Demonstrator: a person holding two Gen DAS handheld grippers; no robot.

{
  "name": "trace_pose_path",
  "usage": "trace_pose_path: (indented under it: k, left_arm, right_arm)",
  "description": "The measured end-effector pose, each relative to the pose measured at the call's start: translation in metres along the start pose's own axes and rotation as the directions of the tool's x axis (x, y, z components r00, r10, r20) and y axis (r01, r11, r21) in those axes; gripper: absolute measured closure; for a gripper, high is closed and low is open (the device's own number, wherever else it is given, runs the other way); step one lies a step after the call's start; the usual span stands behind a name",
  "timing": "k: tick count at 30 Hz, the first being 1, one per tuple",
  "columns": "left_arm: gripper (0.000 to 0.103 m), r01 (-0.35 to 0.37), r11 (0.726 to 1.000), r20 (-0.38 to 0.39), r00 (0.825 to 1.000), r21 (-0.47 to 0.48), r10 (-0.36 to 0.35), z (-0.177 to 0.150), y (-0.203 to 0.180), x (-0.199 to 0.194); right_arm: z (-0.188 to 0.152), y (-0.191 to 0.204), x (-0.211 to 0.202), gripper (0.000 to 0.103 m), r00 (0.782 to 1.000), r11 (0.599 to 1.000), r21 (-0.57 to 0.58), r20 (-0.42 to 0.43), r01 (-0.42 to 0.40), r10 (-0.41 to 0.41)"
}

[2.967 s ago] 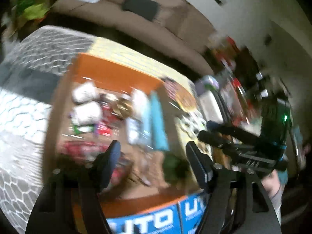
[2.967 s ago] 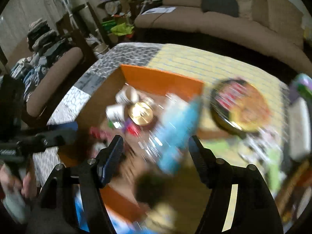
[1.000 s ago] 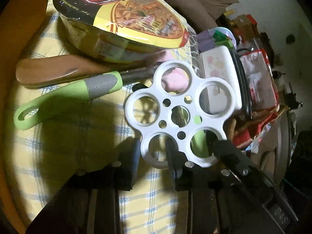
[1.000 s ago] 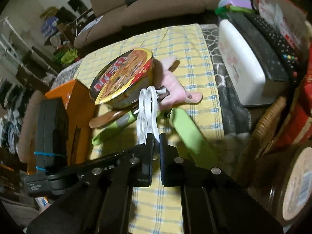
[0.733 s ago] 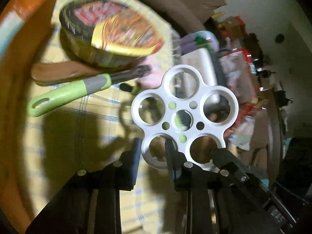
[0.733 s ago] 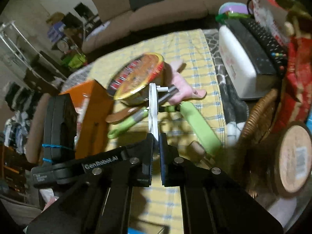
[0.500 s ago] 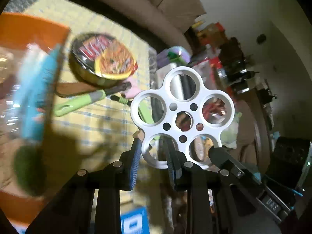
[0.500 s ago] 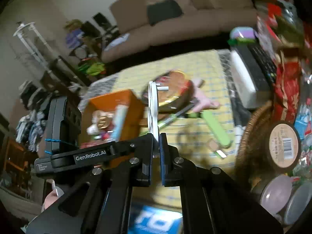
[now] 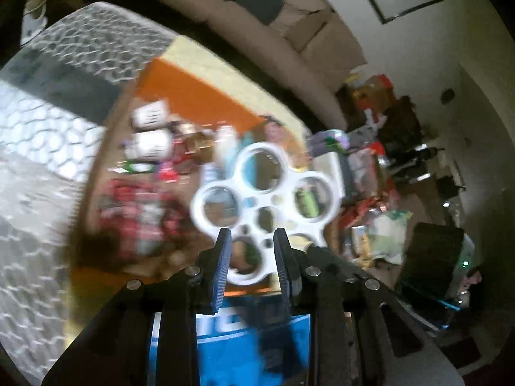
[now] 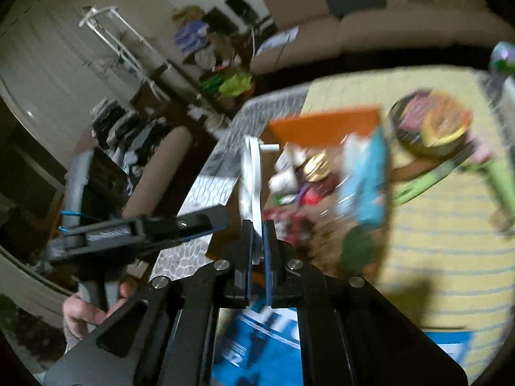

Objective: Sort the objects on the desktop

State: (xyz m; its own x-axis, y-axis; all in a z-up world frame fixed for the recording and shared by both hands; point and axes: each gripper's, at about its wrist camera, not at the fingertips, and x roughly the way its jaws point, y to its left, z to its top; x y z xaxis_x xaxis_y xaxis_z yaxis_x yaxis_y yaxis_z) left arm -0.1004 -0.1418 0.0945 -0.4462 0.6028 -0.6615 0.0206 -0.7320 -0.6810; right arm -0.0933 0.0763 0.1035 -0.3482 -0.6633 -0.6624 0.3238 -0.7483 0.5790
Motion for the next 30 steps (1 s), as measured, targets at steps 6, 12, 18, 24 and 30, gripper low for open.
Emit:
trace_pose_path:
  k: [6, 12, 18, 24, 30]
  left_arm:
    - [0.077, -0.100, 0.994, -0.052, 0.994, -0.051, 0.097, 0.002, 0.064, 0.017]
    - [0.077, -0.118, 0.993, -0.051, 0.992, -0.002, 0.118, 0.005, 0.078, 0.020]
    - [0.073, -0.127, 0.991, -0.050, 0.990, 0.050, 0.130, 0.009, 0.065, 0.025]
    - [0.069, -0.167, 0.983, -0.071, 0.982, 0.074, 0.173, 0.008, 0.059, 0.035]
    - [0.068, -0.218, 0.967, -0.076, 0.970, 0.133, 0.230, 0.003, 0.048, 0.048]
  right_arm:
    - [-0.019, -0.030, 0.087, 0.097, 0.993, 0.994, 0.101, -0.112, 0.043, -0.032]
    - [-0.022, -0.042, 0.115, 0.097, 0.978, 0.989, 0.092, -0.187, 0.114, -0.095]
    - [-0.024, -0.046, 0.121, 0.097, 0.977, 0.978, 0.208, -0.212, 0.008, 0.037]
    - [-0.011, -0.036, 0.096, 0.063, 0.948, 0.964, 0.044, -0.200, 0.262, -0.249]
    - [-0.001, -0.019, 0.028, 0.059, 0.949, 0.950, -0.060, -0.058, 0.307, -0.311]
